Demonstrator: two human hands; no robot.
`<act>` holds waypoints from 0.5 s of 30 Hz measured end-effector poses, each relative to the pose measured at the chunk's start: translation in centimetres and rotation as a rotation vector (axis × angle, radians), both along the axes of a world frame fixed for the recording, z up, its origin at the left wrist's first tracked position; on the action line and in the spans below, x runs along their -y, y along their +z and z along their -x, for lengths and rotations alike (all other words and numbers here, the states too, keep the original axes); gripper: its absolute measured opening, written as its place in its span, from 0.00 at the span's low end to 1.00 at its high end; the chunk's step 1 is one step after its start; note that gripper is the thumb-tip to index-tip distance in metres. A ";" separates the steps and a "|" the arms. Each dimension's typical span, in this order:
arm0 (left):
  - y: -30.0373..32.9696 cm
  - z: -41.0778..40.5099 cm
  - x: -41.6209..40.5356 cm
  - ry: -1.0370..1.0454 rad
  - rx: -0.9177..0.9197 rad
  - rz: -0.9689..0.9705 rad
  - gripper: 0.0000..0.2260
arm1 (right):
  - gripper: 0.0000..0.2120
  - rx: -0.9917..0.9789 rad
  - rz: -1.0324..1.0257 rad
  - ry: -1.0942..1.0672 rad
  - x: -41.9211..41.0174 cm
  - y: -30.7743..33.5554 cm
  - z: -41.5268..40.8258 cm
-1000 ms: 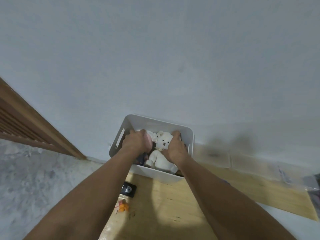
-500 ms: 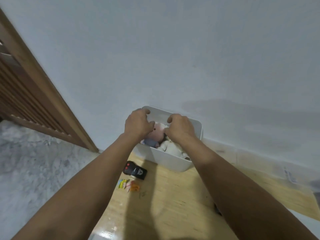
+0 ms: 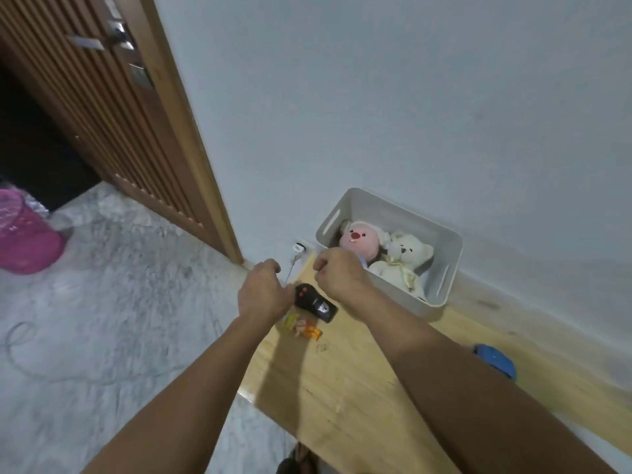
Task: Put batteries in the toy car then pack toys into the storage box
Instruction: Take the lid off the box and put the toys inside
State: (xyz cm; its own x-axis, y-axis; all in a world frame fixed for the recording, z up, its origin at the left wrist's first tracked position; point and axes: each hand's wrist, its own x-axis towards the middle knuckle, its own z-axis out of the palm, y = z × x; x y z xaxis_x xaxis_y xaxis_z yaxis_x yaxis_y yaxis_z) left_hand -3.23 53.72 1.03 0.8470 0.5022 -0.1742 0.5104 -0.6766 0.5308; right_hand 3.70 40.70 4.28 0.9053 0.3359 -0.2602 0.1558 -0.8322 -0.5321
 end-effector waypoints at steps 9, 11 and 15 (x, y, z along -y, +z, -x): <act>-6.0 3.8 3.7 -0.042 -0.226 -0.035 0.37 | 0.17 -0.071 0.219 0.093 -0.6 -5.8 0.8; -6.6 3.8 4.6 -0.026 -0.227 -0.061 0.41 | 0.18 -0.050 0.224 0.114 -0.6 -6.6 0.6; -7.6 3.8 5.8 0.035 -0.223 -0.153 0.40 | 0.20 -0.025 0.216 0.161 -0.7 -7.7 0.4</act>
